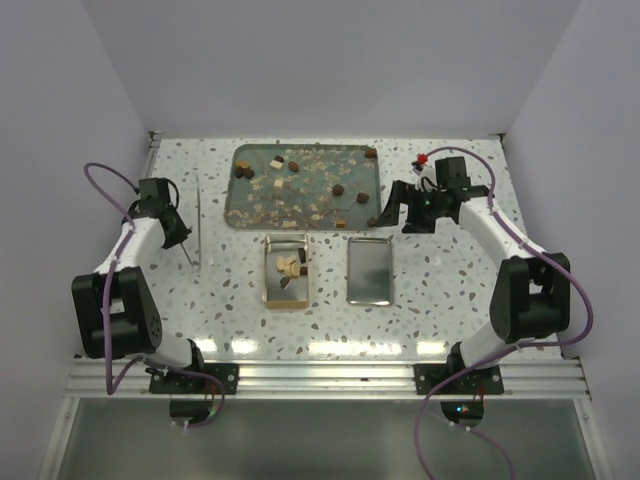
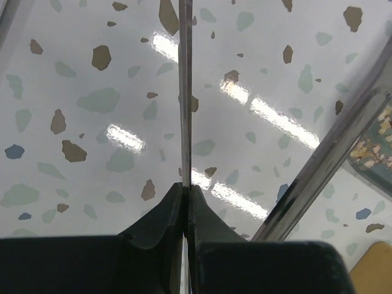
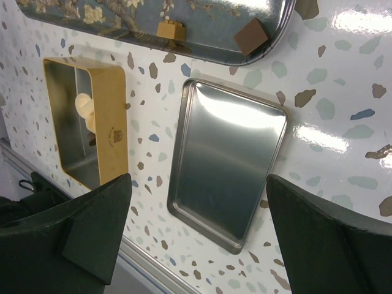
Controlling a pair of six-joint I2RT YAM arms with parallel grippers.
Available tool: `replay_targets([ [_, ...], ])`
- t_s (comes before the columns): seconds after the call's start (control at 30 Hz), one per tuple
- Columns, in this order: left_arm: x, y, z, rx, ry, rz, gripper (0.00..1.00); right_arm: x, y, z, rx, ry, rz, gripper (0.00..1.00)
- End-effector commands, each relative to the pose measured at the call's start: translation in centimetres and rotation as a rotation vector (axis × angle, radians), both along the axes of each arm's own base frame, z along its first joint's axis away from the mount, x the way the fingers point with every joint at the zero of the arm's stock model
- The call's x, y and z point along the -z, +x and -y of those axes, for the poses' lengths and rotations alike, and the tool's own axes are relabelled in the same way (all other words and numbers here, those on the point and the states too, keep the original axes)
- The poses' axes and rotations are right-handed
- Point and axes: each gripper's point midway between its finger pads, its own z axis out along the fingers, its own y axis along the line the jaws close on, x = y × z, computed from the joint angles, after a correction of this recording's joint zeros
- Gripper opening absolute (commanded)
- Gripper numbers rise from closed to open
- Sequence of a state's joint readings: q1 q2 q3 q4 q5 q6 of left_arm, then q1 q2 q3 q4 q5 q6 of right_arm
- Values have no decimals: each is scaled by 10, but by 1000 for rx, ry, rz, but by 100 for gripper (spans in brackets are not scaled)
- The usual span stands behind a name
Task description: Pack the chocolate
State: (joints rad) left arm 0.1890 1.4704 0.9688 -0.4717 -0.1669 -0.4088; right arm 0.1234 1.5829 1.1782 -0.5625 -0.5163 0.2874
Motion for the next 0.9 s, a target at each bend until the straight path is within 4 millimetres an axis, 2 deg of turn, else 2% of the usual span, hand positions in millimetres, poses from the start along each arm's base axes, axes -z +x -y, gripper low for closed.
replay_targets([
  [0.0, 6, 8, -2, -4, -20, 24, 0, -13, 0, -4, -17, 21, 48, 94],
  [0.37, 46, 4, -6, 7, -15, -94, 0, -20, -1, -2, -20, 9, 61, 94],
  [0.43, 49, 4, -6, 8, -12, -98, 5, -22, 0, -1, -18, 4, 68, 94],
  [0.6, 49, 6, -6, 12, -17, -95, 29, -25, -1, 0, -20, -4, 76, 94],
  [0.63, 48, 8, -5, 17, -16, -90, 40, -26, -1, 0, -20, -4, 79, 94],
  [0.73, 42, 9, -7, 19, -8, -78, 56, -27, -2, 1, -19, -5, 79, 94],
  [0.83, 31, 11, -8, 22, 5, -59, 89, -28, -3, 2, -17, -11, 83, 94],
  [0.87, 24, 12, -8, 26, 11, -40, 93, -27, -3, 2, -17, -14, 82, 94],
])
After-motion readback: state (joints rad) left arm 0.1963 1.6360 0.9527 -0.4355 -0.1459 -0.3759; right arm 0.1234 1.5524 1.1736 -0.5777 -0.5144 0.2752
